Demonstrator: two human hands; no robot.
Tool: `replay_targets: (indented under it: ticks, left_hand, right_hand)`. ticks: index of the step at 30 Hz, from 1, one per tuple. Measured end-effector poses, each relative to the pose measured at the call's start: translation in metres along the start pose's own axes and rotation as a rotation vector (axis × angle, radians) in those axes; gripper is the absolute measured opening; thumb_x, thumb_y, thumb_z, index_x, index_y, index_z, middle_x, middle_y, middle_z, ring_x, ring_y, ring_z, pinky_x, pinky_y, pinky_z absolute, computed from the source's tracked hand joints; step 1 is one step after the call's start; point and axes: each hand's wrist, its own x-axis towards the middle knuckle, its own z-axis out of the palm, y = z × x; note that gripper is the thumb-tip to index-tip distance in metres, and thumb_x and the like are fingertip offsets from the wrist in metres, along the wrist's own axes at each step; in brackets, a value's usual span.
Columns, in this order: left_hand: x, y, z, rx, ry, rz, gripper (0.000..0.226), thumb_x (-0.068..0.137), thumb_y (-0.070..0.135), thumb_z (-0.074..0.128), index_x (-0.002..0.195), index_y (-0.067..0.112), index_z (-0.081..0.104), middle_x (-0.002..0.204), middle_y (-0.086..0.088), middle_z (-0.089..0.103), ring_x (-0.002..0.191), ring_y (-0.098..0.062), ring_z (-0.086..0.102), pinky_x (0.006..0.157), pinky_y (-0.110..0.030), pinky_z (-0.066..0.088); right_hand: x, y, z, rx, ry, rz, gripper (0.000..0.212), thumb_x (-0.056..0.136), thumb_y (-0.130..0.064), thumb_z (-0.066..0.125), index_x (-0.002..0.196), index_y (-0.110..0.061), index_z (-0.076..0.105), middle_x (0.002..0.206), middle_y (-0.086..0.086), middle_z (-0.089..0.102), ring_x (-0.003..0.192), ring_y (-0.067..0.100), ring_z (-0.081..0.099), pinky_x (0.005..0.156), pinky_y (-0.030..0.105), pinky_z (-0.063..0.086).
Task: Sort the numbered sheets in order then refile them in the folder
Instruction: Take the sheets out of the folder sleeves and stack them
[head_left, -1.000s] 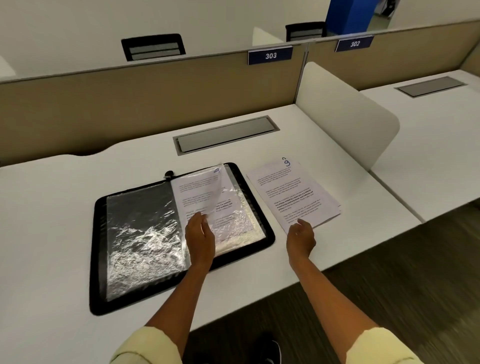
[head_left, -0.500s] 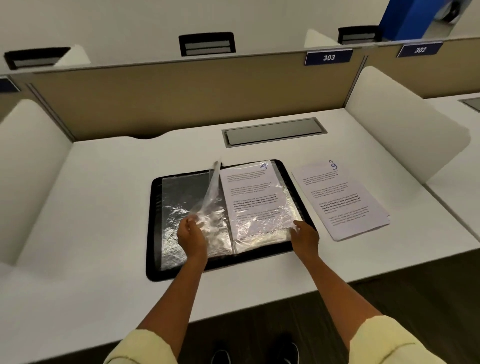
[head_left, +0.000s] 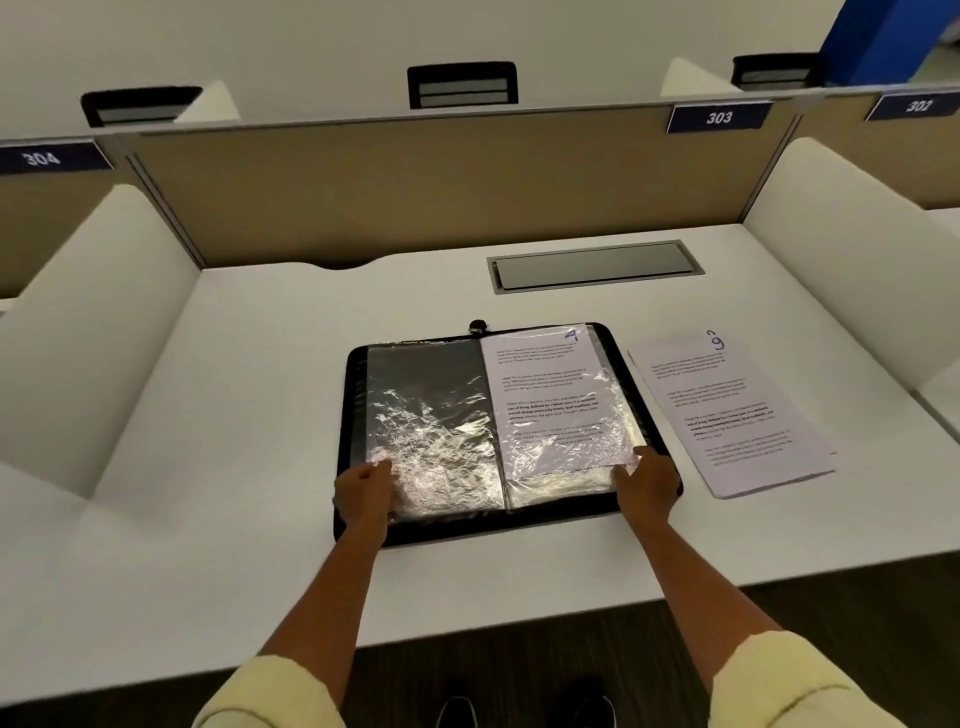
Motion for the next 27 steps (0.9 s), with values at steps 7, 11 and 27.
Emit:
replay_targets:
  ticks: [7,11,27]
  left_hand:
    - [0.006,-0.003,-0.011,0.280,0.129,0.125,0.022,0.082,0.009,0.072,0.104,0.006,0.072,0.100,-0.012,0.073,0.092,-0.031,0.066,0.080,-0.035,0.052]
    - [0.000,-0.004,0.000,0.424,0.162,0.210,0.033,0.087,0.002,0.059,0.120,0.005,0.063,0.106,-0.023,0.068,0.098,-0.041,0.062,0.073,-0.039,0.048]
    - [-0.036,-0.022,0.120,0.538,-0.566,0.895,0.031,0.073,0.037,0.081,0.093,0.017,0.068,0.092,0.005,0.061,0.091,-0.017,0.054,0.078,-0.034,0.049]
  right_hand:
    - [0.001,-0.012,-0.005,0.152,0.032,0.058,0.022,0.087,0.001,0.061,0.109,0.004,0.067,0.101,0.023,0.069,0.098,0.041,0.065,0.076,0.034,0.044]
    - [-0.003,-0.014,-0.017,0.227,0.046,0.088,0.018,0.091,-0.002,0.061,0.107,0.003,0.069,0.101,0.023,0.070,0.094,0.038,0.065,0.073,0.030,0.041]
    - [-0.004,-0.002,-0.023,0.310,0.103,0.050,0.015,0.090,-0.022,0.072,0.093,-0.007,0.073,0.105,0.011,0.069,0.096,0.026,0.064,0.078,0.028,0.045]
